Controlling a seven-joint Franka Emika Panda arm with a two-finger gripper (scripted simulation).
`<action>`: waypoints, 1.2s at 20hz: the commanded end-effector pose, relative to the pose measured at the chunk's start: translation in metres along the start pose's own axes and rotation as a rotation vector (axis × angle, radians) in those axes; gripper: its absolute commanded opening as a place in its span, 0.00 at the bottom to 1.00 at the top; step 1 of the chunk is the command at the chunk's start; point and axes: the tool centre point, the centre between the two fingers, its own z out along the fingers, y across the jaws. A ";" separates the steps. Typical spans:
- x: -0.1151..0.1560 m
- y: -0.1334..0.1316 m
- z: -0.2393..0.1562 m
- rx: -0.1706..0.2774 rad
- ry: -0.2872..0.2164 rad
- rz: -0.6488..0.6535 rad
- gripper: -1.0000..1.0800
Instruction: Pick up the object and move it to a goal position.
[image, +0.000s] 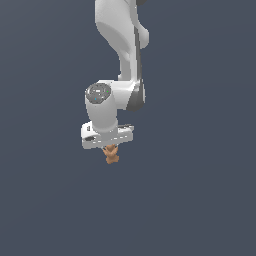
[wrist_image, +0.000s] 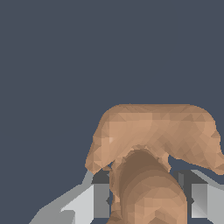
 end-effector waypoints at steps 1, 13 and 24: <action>-0.009 0.006 -0.015 -0.001 0.001 0.001 0.00; -0.077 0.046 -0.122 0.001 0.002 0.001 0.00; -0.145 0.088 -0.234 0.002 0.003 0.001 0.00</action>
